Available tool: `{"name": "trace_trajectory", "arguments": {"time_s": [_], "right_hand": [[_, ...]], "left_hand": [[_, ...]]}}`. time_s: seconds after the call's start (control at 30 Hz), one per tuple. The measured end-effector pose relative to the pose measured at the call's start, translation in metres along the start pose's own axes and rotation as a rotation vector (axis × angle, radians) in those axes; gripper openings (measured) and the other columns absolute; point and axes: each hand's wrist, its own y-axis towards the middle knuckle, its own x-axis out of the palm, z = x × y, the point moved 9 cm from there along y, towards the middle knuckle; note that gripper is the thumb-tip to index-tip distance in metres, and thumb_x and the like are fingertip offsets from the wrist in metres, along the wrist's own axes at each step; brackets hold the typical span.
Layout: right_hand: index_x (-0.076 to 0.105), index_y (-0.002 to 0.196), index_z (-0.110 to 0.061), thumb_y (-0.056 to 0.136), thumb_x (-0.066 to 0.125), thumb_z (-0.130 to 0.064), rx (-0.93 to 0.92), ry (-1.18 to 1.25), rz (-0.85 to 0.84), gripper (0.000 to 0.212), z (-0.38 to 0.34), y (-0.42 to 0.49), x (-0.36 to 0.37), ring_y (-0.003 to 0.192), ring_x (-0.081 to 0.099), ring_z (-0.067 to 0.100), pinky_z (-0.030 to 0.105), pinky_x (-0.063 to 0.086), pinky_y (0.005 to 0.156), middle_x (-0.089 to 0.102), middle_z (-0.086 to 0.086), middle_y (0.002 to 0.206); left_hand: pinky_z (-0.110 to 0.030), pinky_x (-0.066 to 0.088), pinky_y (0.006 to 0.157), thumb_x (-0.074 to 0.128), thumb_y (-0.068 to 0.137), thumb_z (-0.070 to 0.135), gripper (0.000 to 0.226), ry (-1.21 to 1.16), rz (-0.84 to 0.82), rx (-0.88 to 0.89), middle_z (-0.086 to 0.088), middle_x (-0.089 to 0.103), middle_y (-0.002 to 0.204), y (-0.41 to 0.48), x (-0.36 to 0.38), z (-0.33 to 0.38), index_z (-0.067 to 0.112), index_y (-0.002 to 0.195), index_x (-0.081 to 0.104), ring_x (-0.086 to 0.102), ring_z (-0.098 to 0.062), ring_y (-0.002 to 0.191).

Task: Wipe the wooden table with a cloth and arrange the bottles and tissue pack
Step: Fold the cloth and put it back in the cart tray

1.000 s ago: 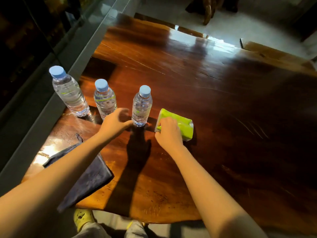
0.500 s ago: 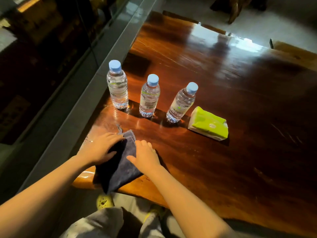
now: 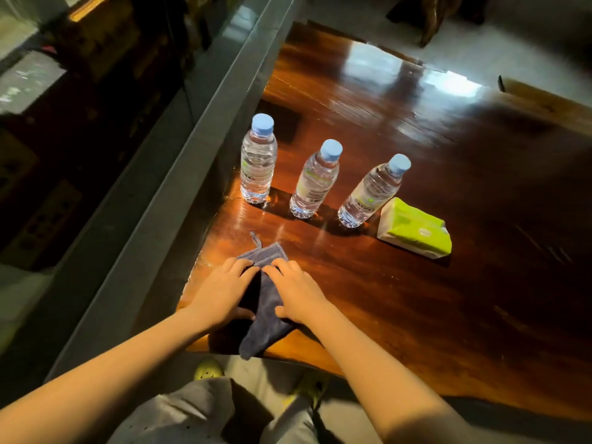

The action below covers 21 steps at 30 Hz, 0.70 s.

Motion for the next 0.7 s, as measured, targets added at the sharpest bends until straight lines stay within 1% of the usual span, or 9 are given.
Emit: {"name": "trace_trajectory", "arguments": {"time_s": [0.07, 0.17, 0.27, 0.37, 0.47, 0.53, 0.6, 0.63, 0.7], "right_hand": [[0.032, 0.139, -0.013, 0.078, 0.068, -0.012, 0.007, 0.035, -0.008, 0.071, -0.001, 0.002, -0.002, 0.121, 0.037, 0.031, 0.043, 0.044, 0.096, 0.035, 0.009, 0.139], [0.04, 0.129, -0.011, 0.08, 0.06, -0.004, 0.052, 0.124, -0.027, 0.054, -0.004, 0.003, 0.001, 0.113, 0.039, 0.033, 0.043, 0.046, 0.088, 0.039, 0.013, 0.129], [0.044, 0.117, -0.01, 0.082, 0.051, -0.002, 0.076, 0.067, -0.032, 0.037, -0.01, 0.004, 0.001, 0.109, 0.042, 0.034, 0.041, 0.043, 0.08, 0.044, 0.017, 0.117], [0.046, 0.113, -0.011, 0.082, 0.047, -0.003, 0.085, -0.016, -0.006, 0.032, -0.016, 0.005, -0.01, 0.107, 0.042, 0.033, 0.04, 0.04, 0.072, 0.048, 0.016, 0.112], [0.048, 0.115, -0.011, 0.083, 0.048, -0.005, 0.07, -0.076, 0.027, 0.033, -0.021, 0.006, -0.021, 0.103, 0.044, 0.032, 0.039, 0.034, 0.067, 0.05, 0.015, 0.111], [0.046, 0.12, -0.014, 0.084, 0.048, -0.006, 0.049, -0.064, 0.022, 0.037, -0.026, 0.009, -0.029, 0.104, 0.044, 0.032, 0.039, 0.039, 0.07, 0.049, 0.013, 0.114], [0.046, 0.127, -0.017, 0.088, 0.046, -0.009, 0.005, -0.041, -0.002, 0.04, -0.035, 0.013, -0.037, 0.11, 0.045, 0.031, 0.041, 0.046, 0.082, 0.05, 0.01, 0.12], [0.046, 0.129, -0.018, 0.09, 0.045, -0.01, -0.022, -0.042, -0.012, 0.04, -0.041, 0.015, -0.041, 0.113, 0.045, 0.029, 0.04, 0.046, 0.088, 0.051, 0.009, 0.123], [0.046, 0.132, -0.018, 0.093, 0.042, -0.011, -0.079, -0.055, -0.007, 0.04, -0.055, 0.021, -0.054, 0.116, 0.046, 0.027, 0.038, 0.044, 0.094, 0.053, 0.008, 0.128]], "left_hand": [[-0.036, 0.037, 0.103, 0.07, 0.067, 0.054, 0.086, -0.015, 0.002, -0.017, -0.005, 0.044, 0.138, 0.001, 0.0, 0.002, 0.015, 0.137, 0.04, 0.042, -0.024, 0.123], [-0.037, 0.038, 0.094, 0.064, 0.073, 0.05, 0.07, 0.003, -0.017, -0.061, -0.003, 0.045, 0.131, -0.002, 0.003, 0.001, 0.018, 0.131, 0.041, 0.041, -0.024, 0.118], [-0.038, 0.035, 0.084, 0.061, 0.078, 0.042, 0.054, 0.004, -0.031, -0.116, -0.005, 0.045, 0.123, -0.007, 0.005, 0.0, 0.018, 0.122, 0.044, 0.041, -0.027, 0.114], [-0.039, 0.035, 0.08, 0.057, 0.083, 0.035, 0.043, -0.007, -0.052, -0.102, -0.008, 0.046, 0.12, -0.009, 0.004, -0.003, 0.015, 0.119, 0.045, 0.042, -0.029, 0.111], [-0.042, 0.04, 0.083, 0.055, 0.086, 0.03, 0.04, -0.037, -0.096, -0.094, -0.011, 0.048, 0.12, -0.009, -0.002, -0.011, 0.012, 0.119, 0.044, 0.046, -0.031, 0.11], [-0.043, 0.043, 0.083, 0.056, 0.085, 0.03, 0.037, -0.111, -0.112, -0.108, -0.013, 0.051, 0.119, -0.011, -0.009, -0.02, 0.011, 0.116, 0.046, 0.05, -0.032, 0.107], [-0.041, 0.044, 0.083, 0.057, 0.085, 0.033, 0.036, -0.186, -0.114, -0.13, -0.013, 0.054, 0.117, -0.017, -0.019, -0.031, 0.011, 0.113, 0.048, 0.054, -0.031, 0.105], [-0.04, 0.045, 0.082, 0.057, 0.085, 0.036, 0.037, -0.2, -0.108, -0.14, -0.012, 0.056, 0.116, -0.021, -0.024, -0.038, 0.012, 0.112, 0.049, 0.055, -0.03, 0.104], [-0.038, 0.046, 0.083, 0.057, 0.085, 0.044, 0.04, -0.206, -0.081, -0.155, -0.009, 0.058, 0.114, -0.032, -0.037, -0.051, 0.014, 0.111, 0.051, 0.057, -0.027, 0.103]]}}
